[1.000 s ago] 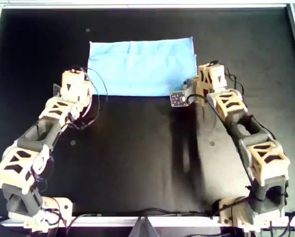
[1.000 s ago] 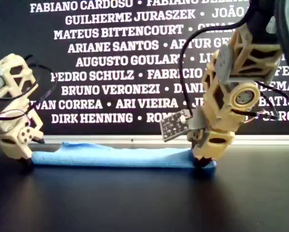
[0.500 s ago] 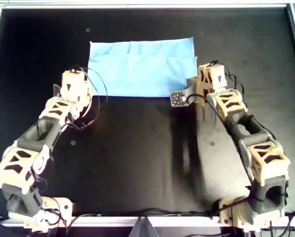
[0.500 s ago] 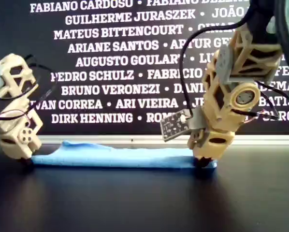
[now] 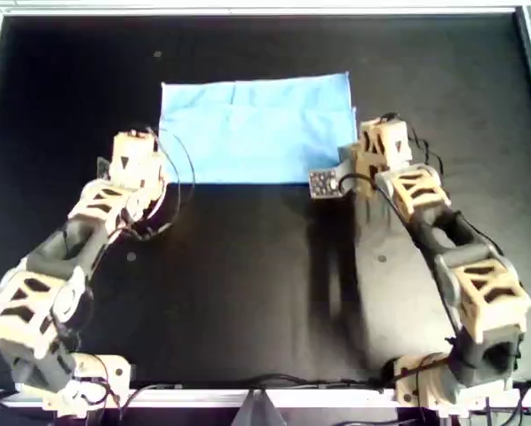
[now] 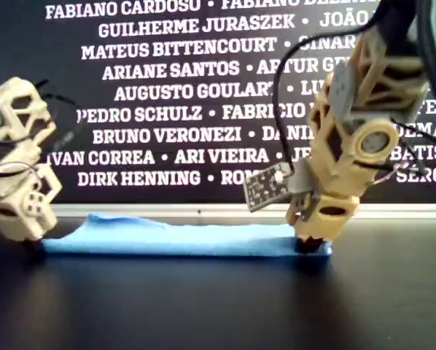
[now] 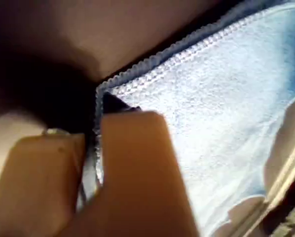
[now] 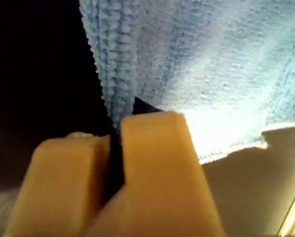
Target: Fold a cloth
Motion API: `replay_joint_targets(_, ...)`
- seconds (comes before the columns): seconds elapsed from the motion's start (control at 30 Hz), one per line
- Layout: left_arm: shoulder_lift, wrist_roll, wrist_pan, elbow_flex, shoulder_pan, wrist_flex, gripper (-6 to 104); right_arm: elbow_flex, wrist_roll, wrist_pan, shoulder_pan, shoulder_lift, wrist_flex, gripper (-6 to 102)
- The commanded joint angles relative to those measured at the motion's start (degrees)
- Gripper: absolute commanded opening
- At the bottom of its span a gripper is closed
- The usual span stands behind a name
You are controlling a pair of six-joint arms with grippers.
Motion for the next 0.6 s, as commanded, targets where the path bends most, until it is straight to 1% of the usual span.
replay_joint_targets(0.0, 9.1, -0.3, -0.1, 2.6, -1.6, -0.5, -1, 4.1, 0.26, -0.4, -0.3, 12.6, 0.8, -2)
replay_joint_targets(0.23, 14.6, -0.3, 0.0, 11.3, -1.8, -0.5, -1, 15.4, 0.26, -0.4, 0.4, 20.0, 0.8, -2)
replay_joint_targets(0.3, 16.6, -0.3, 0.0, 14.3, -3.3, -0.5, -1, 17.8, 0.26, -0.4, 0.4, 22.1, 0.8, -2)
replay_joint_targets(0.47, 24.6, -0.3, -0.1, 22.4, -8.6, -0.5, -1, 22.8, 0.26, -0.4, 0.5, 27.6, 0.8, -2)
replay_joint_targets(0.57, 29.9, -0.3, -0.1, 26.5, -9.7, -0.5, -1, 26.5, 0.26, -0.4, 0.5, 31.0, 0.8, -2)
